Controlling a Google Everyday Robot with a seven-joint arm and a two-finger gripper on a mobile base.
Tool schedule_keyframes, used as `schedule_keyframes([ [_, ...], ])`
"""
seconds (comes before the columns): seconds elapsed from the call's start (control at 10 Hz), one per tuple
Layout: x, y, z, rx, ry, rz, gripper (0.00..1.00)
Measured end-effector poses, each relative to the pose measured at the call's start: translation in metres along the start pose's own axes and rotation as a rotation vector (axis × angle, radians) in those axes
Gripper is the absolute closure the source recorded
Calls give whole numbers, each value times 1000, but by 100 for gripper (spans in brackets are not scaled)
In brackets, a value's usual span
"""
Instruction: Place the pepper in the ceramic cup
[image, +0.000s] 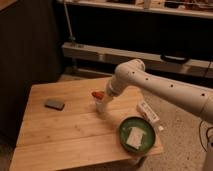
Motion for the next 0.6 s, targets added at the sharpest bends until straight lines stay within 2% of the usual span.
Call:
schedule_keyframes([
  [0.1,0,0,0,0,0,-1,31],
  [0.3,0,0,0,0,0,-1,27],
  [0.5,1,0,0,2,-1,-3,12],
  [0.6,2,1,0,1,-1,-4,9],
])
